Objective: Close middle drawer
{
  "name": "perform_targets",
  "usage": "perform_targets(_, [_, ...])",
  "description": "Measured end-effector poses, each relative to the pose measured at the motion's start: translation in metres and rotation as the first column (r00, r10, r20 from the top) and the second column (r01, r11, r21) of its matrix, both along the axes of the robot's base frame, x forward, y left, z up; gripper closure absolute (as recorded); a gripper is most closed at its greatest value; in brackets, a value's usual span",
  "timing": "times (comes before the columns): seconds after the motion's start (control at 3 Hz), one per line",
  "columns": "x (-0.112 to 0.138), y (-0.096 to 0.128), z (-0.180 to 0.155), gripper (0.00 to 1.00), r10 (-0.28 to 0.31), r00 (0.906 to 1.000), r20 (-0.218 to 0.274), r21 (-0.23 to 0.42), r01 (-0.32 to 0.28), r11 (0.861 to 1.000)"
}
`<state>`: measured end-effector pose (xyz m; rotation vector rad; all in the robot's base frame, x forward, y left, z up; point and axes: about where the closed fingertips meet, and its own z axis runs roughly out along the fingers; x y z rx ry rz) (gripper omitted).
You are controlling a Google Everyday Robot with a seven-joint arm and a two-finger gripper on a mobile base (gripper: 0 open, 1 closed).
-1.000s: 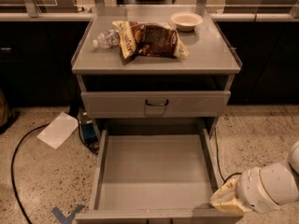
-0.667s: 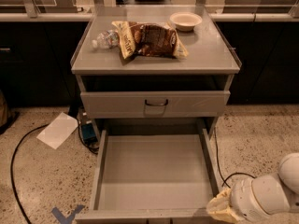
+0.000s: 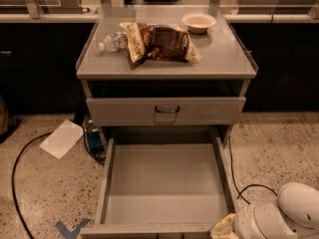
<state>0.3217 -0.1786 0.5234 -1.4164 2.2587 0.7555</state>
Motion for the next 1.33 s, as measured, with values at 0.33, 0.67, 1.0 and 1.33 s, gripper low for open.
perform_targets(0.33, [0.000,0.000,0.000,1.00,0.000,1.0000,0.000,0.000,0.000,1.000])
perform_targets(0.67, [-0.008,0.005,-0.019,1.00,0.009,0.9991,-0.042,-0.001,-0.009,1.000])
perform_targets(1.0, [-0.019,0.016,-0.049,1.00,0.028,0.9957,-0.089,0.019,-0.026,0.999])
perform_targets(1.33, [-0.029,0.030,-0.071,1.00,0.050,0.9921,-0.115,0.042,-0.045,0.998])
